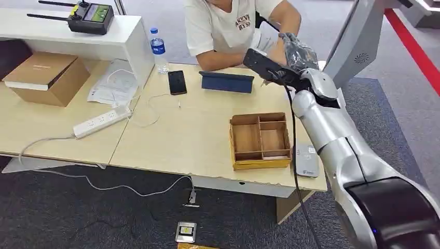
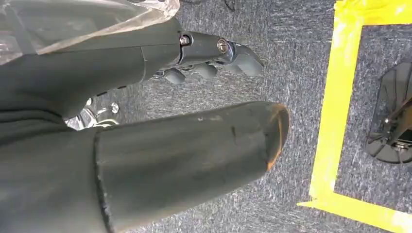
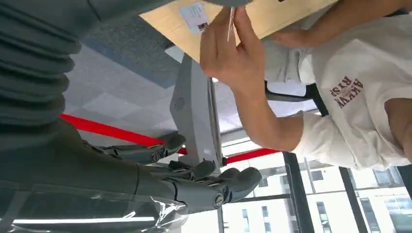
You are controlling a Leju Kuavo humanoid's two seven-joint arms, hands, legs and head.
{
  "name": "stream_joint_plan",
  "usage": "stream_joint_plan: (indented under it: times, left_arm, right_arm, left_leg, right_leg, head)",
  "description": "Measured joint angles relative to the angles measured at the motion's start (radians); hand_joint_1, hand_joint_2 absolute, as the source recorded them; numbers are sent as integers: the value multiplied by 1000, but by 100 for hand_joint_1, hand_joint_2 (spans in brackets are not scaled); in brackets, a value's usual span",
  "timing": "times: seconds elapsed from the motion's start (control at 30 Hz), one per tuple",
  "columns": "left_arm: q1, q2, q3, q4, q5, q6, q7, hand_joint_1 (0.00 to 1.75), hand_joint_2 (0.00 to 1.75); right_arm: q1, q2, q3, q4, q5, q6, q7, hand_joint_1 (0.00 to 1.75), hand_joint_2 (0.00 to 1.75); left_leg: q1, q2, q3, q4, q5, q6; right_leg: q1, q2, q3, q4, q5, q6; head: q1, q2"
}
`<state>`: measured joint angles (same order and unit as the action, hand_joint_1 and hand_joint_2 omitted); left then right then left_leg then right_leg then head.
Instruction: Pass the card to the sensor for recognition and then transmit it.
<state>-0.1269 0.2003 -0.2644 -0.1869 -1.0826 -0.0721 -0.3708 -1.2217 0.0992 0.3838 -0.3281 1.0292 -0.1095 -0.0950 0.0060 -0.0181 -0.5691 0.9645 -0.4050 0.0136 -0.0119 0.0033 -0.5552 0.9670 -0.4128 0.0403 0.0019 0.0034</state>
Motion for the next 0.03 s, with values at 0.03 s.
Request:
stream_joint_plan:
  times: [0.03]
  left_arm:
    - [0,0,0,0,0,0,0,0,0]
  right_arm:
    - [0,0,0,0,-2,-5,-10,0,0]
  left_leg:
    - [0,0,0,0,0,0]
  right_leg:
    - [0,0,0,0,0,0]
  head:
    - [0,0]
